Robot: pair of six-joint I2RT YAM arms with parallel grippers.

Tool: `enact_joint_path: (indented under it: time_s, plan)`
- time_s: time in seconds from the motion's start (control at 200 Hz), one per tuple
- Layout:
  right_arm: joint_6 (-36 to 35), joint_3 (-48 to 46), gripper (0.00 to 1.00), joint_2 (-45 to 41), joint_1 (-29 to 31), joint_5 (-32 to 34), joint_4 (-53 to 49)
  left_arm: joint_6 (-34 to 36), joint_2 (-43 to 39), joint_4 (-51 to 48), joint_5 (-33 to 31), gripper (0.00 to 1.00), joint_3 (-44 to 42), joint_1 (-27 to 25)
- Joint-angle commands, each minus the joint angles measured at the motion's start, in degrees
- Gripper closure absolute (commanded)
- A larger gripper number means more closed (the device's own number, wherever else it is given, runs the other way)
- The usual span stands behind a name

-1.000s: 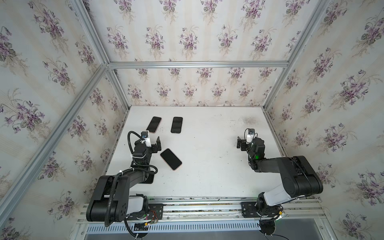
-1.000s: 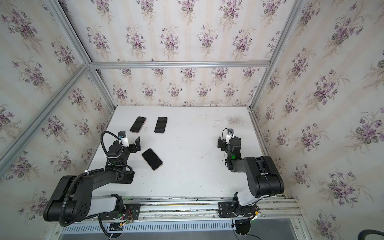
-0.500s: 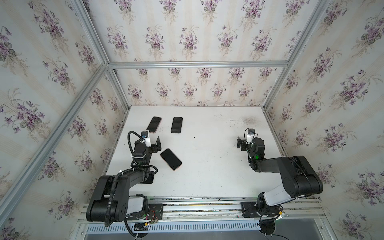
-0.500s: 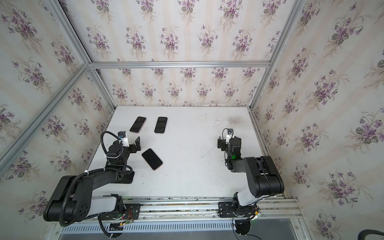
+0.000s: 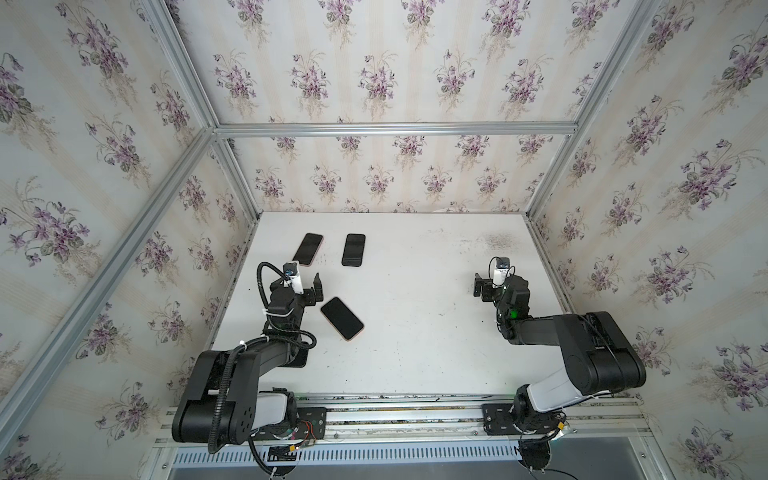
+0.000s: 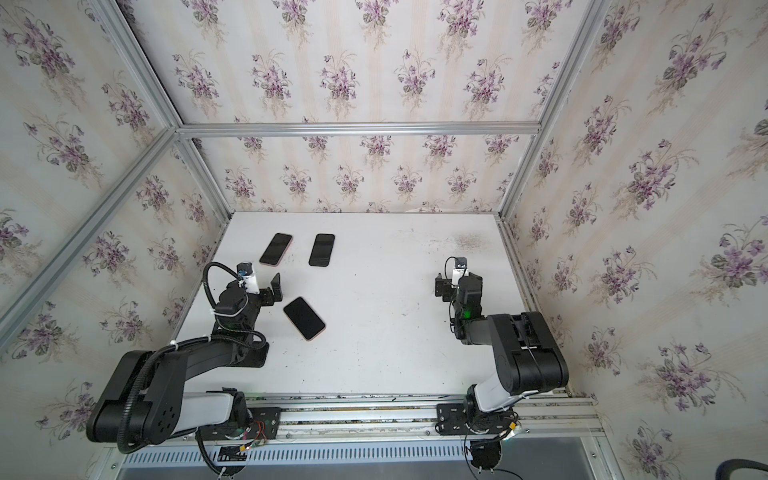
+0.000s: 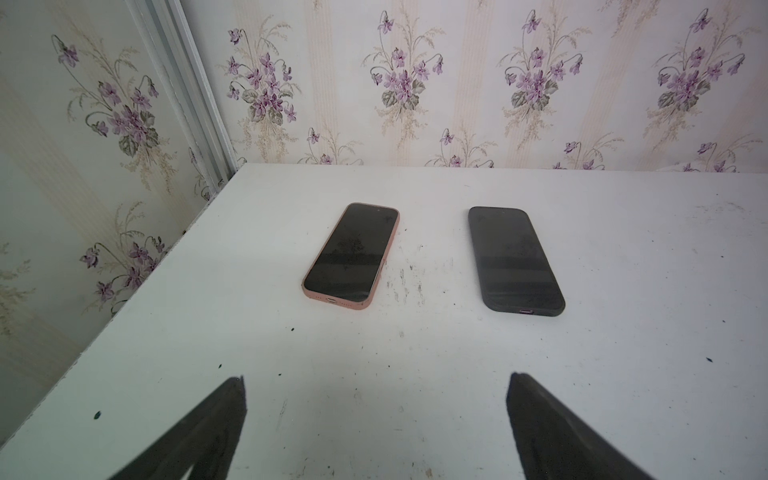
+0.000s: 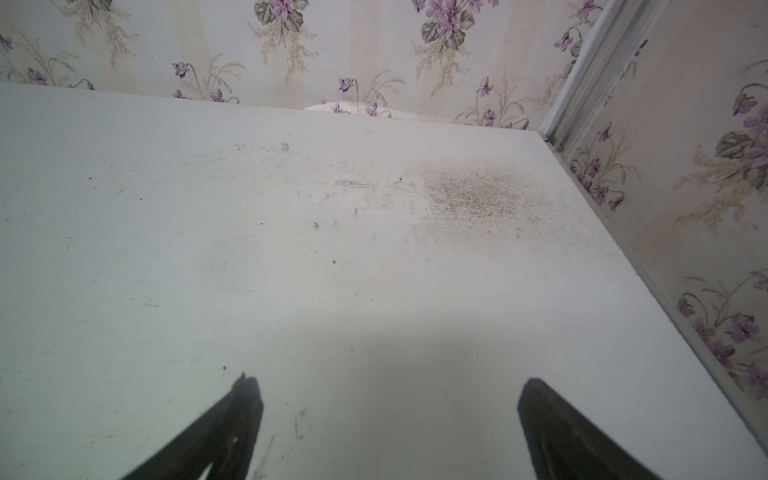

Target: Take the phone out of the phone case

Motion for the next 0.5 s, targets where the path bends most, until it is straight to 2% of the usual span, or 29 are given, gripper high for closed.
enact_joint_path:
  time_s: [0.0,0.495]
  plan:
    - [0.15,0.12,0.0,0.03,-0.01,0.7,1.8,0.54,-0.18,2.11,-0.31,0.0,-0.06,0.02]
    - [0.15,0.22,0.0,0.08,-0.02,0.58,1.76,0.65,-0.09,1.92,0.4,0.0,0.12,0.2]
